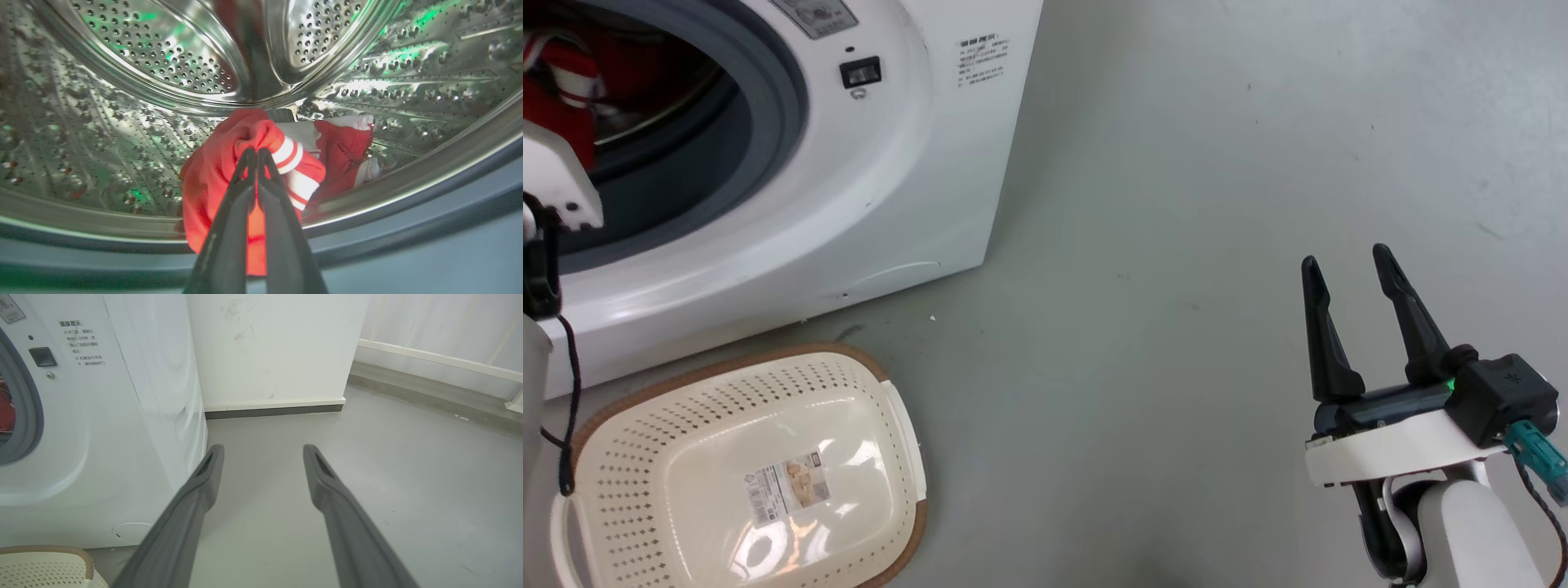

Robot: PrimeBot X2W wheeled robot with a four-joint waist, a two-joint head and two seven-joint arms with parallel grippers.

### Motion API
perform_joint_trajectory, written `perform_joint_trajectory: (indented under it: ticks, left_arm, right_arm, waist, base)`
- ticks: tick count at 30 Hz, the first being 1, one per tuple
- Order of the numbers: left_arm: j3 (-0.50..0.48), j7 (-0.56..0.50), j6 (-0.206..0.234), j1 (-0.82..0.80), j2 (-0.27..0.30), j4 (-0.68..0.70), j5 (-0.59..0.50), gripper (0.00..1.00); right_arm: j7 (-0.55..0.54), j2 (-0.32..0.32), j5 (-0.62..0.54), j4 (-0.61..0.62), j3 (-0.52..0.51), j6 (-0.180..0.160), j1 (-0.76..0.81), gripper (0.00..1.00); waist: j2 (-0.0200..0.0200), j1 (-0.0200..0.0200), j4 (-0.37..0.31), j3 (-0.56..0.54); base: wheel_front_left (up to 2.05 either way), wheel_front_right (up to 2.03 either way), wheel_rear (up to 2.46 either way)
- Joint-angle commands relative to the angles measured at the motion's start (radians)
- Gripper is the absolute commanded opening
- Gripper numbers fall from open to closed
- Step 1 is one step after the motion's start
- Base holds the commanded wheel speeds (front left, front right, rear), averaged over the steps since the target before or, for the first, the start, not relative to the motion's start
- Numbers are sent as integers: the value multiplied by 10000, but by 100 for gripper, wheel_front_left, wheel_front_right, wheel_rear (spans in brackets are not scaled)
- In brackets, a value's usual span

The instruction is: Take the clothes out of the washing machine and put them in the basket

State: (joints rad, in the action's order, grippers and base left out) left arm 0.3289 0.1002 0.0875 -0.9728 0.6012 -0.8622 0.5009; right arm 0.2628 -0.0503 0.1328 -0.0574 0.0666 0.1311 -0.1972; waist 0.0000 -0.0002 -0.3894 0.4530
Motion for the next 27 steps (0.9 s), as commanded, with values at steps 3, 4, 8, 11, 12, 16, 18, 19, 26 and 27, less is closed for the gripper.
perform_joint_trajectory:
  ticks: [3, 4, 8, 11, 12, 16, 18, 19, 26, 27]
  left_arm:
    - [-26, 488, -173, 381, -309, -396, 160, 0]
    - [-34, 647, -237, 431, -356, -505, 216, 0]
    - [-5, 1232, -462, 718, -759, -918, 302, 0]
    - [11, 1513, -621, 954, -1054, -975, 315, 0]
    - [-20, 1559, -663, 1024, -1148, -934, 346, 0]
    - [-75, 1657, -740, 1343, -1438, -575, 259, 0]
    - [-231, 1664, -689, 1500, -1541, -134, 171, 0]
    - [-322, 1666, -683, 1637, -1579, 128, 139, 0]
    - [-686, 1671, -545, 2674, -1898, 2033, -229, 0]
    - [-724, 1669, -508, 2857, -1935, 2318, -232, 0]
  right_arm:
    - [-83, 2, -144, 29, -120, -7, 261, 100]
    - [-139, 2, -172, 88, -150, -7, 316, 100]
    - [-382, 4, -335, 212, -308, -7, 588, 100]
    - [-553, 2, -378, 381, -425, -7, 793, 100]
    - [-613, 7, -402, 434, -444, -7, 841, 100]
    - [-845, 2, -489, 677, -526, -7, 1081, 100]
    - [-951, 6, -530, 791, -555, -7, 1202, 100]
    - [-973, 4, -543, 834, -559, -7, 1244, 100]
    - [-1217, 4, -583, 1096, -654, -7, 1534, 100]
    - [-1261, 4, -600, 1115, -662, -7, 1578, 100]
  waist:
    - [0, 2, 471, -924]
    - [0, 2, 538, -1050]
    - [0, 2, 889, -1723]
    - [0, 2, 1190, -2144]
    - [0, 2, 1283, -2267]
    - [0, 2, 1665, -2645]
    - [0, 2, 1846, -2791]
    - [0, 2, 1928, -2855]
    - [0, 2, 2479, -3246]
    - [0, 2, 2544, -3272]
  base:
    - [0, 0, 0]
    - [0, 0, 0]
    - [0, 0, 0]
    - [0, 0, 0]
    - [0, 0, 0]
    - [0, 0, 0]
    - [0, 0, 0]
    - [0, 0, 0]
    - [0, 0, 0]
    - [0, 0, 0]
